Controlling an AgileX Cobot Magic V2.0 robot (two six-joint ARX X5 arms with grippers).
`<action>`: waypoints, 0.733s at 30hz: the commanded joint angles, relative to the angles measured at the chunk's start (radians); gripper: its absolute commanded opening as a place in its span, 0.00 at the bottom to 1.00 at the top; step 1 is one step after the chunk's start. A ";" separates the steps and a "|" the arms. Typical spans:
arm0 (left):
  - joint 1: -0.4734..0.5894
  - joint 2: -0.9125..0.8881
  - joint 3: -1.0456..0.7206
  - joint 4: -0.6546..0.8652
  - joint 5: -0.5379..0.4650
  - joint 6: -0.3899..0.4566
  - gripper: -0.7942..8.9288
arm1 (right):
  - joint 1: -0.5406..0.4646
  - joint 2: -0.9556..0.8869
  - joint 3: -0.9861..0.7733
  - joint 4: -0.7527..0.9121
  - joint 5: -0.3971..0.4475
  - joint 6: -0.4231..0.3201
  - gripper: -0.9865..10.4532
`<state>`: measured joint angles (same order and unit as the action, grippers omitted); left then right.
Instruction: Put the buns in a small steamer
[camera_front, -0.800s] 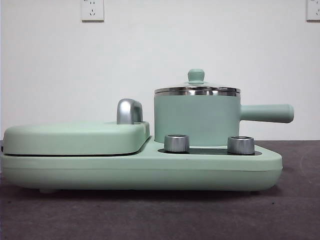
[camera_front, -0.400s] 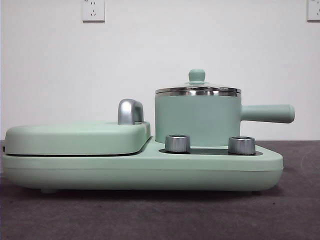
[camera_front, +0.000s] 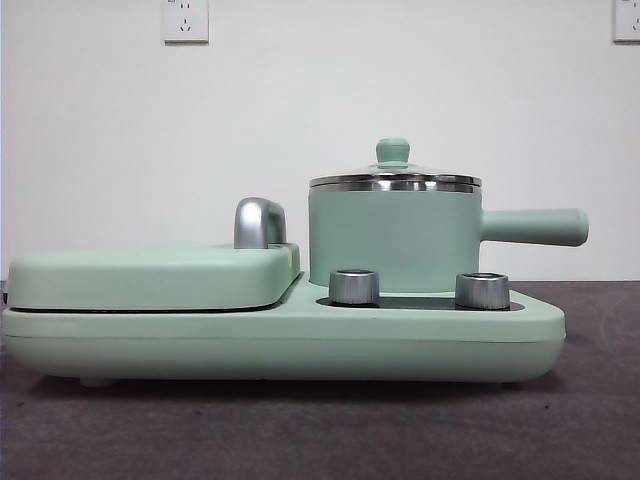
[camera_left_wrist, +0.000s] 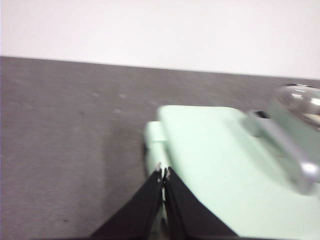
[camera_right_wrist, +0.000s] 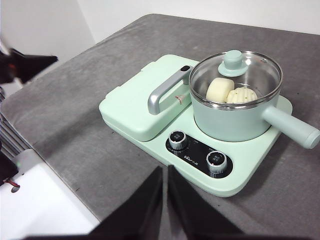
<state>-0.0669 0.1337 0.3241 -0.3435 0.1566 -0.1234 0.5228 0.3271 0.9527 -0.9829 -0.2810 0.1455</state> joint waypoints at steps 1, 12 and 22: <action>0.031 -0.058 -0.123 0.093 -0.002 0.006 0.09 | 0.005 0.004 0.011 0.011 0.000 -0.007 0.10; 0.058 -0.130 -0.311 0.161 -0.035 0.016 0.09 | 0.005 0.004 0.011 0.011 0.000 -0.007 0.10; 0.058 -0.130 -0.311 0.159 -0.083 0.036 0.09 | 0.005 0.004 0.011 0.011 0.000 -0.007 0.10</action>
<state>-0.0105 0.0048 0.0322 -0.1764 0.0776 -0.0971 0.5228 0.3271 0.9531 -0.9829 -0.2810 0.1452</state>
